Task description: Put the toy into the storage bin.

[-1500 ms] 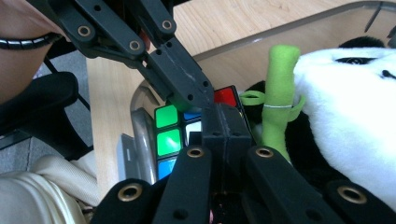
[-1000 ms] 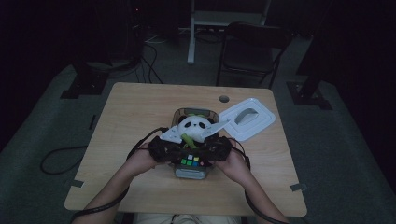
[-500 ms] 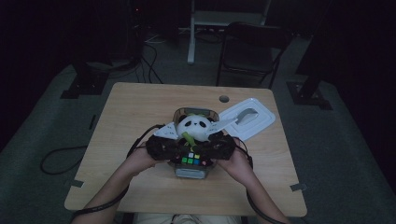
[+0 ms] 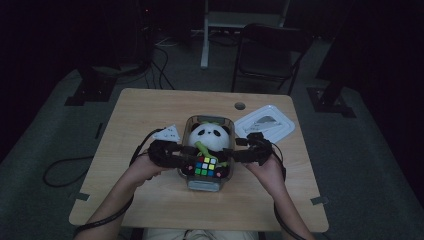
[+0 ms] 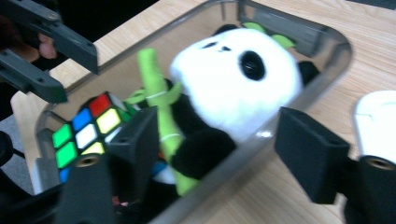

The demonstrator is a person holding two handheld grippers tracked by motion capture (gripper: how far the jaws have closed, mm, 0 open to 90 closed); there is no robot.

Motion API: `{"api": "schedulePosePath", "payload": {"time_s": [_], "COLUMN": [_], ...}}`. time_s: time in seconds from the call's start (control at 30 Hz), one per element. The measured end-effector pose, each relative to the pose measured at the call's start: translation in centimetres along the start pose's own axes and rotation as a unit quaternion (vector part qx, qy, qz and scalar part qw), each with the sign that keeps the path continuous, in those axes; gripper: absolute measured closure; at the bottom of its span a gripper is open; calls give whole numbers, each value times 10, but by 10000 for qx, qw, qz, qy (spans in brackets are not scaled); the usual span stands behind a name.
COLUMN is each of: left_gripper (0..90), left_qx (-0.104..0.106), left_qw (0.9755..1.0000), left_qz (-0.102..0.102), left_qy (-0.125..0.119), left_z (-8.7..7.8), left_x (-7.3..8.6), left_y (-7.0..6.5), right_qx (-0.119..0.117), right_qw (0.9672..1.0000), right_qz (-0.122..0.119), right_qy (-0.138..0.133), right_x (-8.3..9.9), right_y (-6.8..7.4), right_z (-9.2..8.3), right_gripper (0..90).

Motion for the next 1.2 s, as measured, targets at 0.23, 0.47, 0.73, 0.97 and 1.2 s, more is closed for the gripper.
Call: {"api": "schedulePosePath", "payload": {"time_s": [0.23, 0.47, 0.73, 0.97, 1.2], "left_gripper": [286, 99, 4, 4, 5], "left_qx": [-150, -527, -876, -1051, -1259], "left_qw": [9992, 9974, 9941, 9926, 9903], "left_qz": [-242, -335, -540, -522, -540], "left_qy": [-275, -359, -345, -313, -239], "left_z": [-11, -22, -25, -17, -5], "left_x": [0, 13, 32, 52, 75], "left_y": [18, 41, 63, 74, 84], "right_qx": [399, 818, 1375, 1785, 2467], "right_qw": [9989, 9949, 9868, 9763, 9559], "right_qz": [236, 520, 761, 1148, 1494], "right_qy": [-94, -268, -391, -430, -546], "right_x": [9, 21, 31, 39, 42], "right_y": [-24, -49, -81, -118, -162], "right_z": [-9, -18, -22, -18, -11], "right_gripper": [163, 115, 118, 126, 134]}}
Point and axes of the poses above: each handheld gripper's, and its own axes: z roughly forward along the jaws, x roughly out of its underside, y roughly to its left, the point moved 10 cm from there along z, roughly forward along the jaws, and after that the axes turned 5 degrees about -x, right-handed, at the moved point
